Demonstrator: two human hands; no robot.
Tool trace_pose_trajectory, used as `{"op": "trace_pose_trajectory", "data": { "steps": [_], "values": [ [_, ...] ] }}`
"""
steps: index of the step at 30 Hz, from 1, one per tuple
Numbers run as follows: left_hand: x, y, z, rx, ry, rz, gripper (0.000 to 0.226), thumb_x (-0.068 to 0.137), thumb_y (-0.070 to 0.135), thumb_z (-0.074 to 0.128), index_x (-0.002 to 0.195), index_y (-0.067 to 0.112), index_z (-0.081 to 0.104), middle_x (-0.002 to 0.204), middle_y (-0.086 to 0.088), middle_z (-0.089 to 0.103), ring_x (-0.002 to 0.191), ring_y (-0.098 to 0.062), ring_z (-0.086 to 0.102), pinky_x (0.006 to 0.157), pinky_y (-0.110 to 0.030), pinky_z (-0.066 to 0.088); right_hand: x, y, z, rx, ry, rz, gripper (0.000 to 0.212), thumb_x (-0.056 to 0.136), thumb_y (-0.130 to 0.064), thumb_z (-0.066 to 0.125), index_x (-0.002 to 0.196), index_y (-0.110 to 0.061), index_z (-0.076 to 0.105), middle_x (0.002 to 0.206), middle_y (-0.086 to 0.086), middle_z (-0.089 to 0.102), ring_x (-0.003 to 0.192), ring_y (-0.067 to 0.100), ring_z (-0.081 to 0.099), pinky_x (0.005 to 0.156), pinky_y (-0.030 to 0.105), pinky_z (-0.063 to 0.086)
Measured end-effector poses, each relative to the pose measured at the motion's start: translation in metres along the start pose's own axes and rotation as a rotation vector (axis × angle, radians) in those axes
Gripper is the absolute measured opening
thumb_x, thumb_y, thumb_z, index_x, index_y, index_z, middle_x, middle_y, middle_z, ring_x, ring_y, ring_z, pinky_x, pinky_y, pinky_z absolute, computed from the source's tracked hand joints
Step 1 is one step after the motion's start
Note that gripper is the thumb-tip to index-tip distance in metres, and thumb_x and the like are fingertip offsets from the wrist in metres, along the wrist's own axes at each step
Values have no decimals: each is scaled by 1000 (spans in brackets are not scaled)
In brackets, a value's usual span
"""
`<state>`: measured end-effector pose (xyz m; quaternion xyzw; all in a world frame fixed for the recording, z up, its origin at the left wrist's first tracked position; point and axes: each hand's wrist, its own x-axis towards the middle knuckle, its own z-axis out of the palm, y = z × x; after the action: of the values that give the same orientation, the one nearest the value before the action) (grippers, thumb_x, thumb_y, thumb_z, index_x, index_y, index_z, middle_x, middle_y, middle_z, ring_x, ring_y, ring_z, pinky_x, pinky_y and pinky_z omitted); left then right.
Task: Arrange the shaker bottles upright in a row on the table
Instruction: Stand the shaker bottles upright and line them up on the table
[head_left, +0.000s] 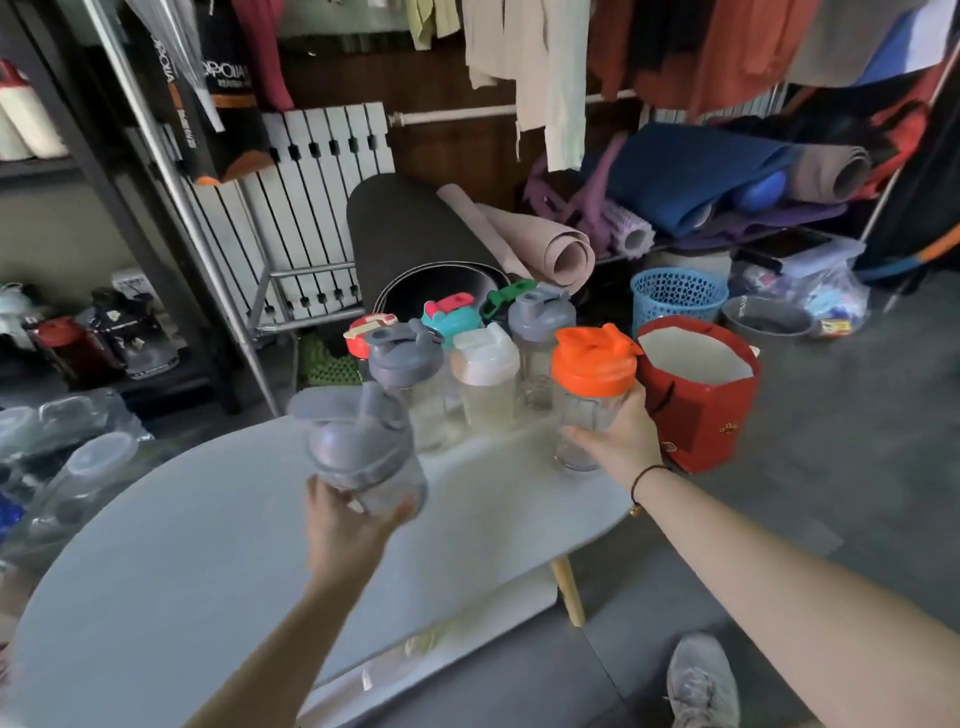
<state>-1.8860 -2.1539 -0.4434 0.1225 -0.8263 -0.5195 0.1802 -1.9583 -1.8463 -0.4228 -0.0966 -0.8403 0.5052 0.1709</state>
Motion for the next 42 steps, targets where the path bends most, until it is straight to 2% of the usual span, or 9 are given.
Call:
{"op": "trace_pose_trajectory", "data": {
  "steps": [3, 5, 10, 13, 17, 25, 31, 35, 42],
  "values": [
    [-25, 28, 71, -96, -144, 11, 75, 52, 29, 91, 114, 16, 51, 112, -4, 61, 99, -21, 61, 82, -41, 53, 8, 5, -4, -14, -16, -33, 93, 58, -27, 89, 133, -12, 35, 120, 10, 59, 109, 31, 57, 79, 28, 39],
    [-31, 38, 107, -118, -180, -29, 77, 53, 36, 89, 116, 26, 47, 115, 5, 61, 106, -15, 59, 87, -36, 51, 15, 8, -7, -23, -43, -23, 96, 59, -27, 89, 136, -14, 33, 123, 11, 59, 110, 31, 57, 82, 31, 42],
    [-33, 46, 155, -92, -112, -59, 96, 56, 49, 82, 137, 26, 37, 134, 7, 54, 123, -12, 52, 97, -34, 46, 35, 19, -12, -51, -131, 13, 97, 62, -32, 87, 138, -16, 29, 118, 7, 56, 109, 30, 56, 81, 27, 37],
    [-30, 44, 163, -81, -85, -78, 101, 55, 52, 81, 140, 26, 34, 137, 6, 52, 125, -13, 51, 100, -38, 47, 41, 30, -14, -36, -204, 36, 95, 63, -36, 86, 138, -23, 28, 113, -2, 53, 109, 25, 55, 84, 27, 39],
    [-31, 48, 169, -96, -36, -83, 102, 54, 52, 81, 141, 27, 33, 137, 7, 51, 126, -14, 50, 101, -43, 46, 37, 46, -12, -7, -256, 35, 102, 60, -36, 87, 141, -33, 25, 118, -5, 51, 108, 19, 53, 93, 32, 43],
    [-37, 52, 180, -74, 65, -97, 102, 57, 50, 81, 143, 27, 30, 141, 7, 47, 130, -19, 45, 105, -44, 42, 39, 47, -13, -12, -270, 25, 101, 60, -34, 88, 140, -28, 27, 119, -3, 51, 111, 18, 52, 87, 27, 36],
    [-37, 47, 181, -24, 29, -106, 105, 57, 47, 82, 145, 31, 26, 142, 7, 44, 129, -17, 45, 104, -42, 43, 43, 45, -16, -27, -335, 43, 100, 61, -35, 88, 140, -28, 27, 130, 2, 53, 120, 24, 51, 90, 31, 38],
    [-37, 45, 181, -20, 30, -112, 103, 58, 46, 82, 144, 27, 29, 140, 4, 45, 130, -18, 44, 105, -38, 41, 39, 45, -15, -36, -330, 54, 102, 63, -38, 86, 142, -26, 23, 132, 3, 52, 122, 24, 51, 90, 29, 37],
    [-33, 46, 182, -5, 30, -149, 101, 61, 48, 81, 144, 21, 31, 136, 3, 46, 129, -19, 44, 104, -38, 40, 37, 44, -15, -110, -332, 52, 102, 69, -40, 80, 146, -24, 15, 131, 5, 54, 120, 25, 53, 87, 27, 39]
  ]
}}
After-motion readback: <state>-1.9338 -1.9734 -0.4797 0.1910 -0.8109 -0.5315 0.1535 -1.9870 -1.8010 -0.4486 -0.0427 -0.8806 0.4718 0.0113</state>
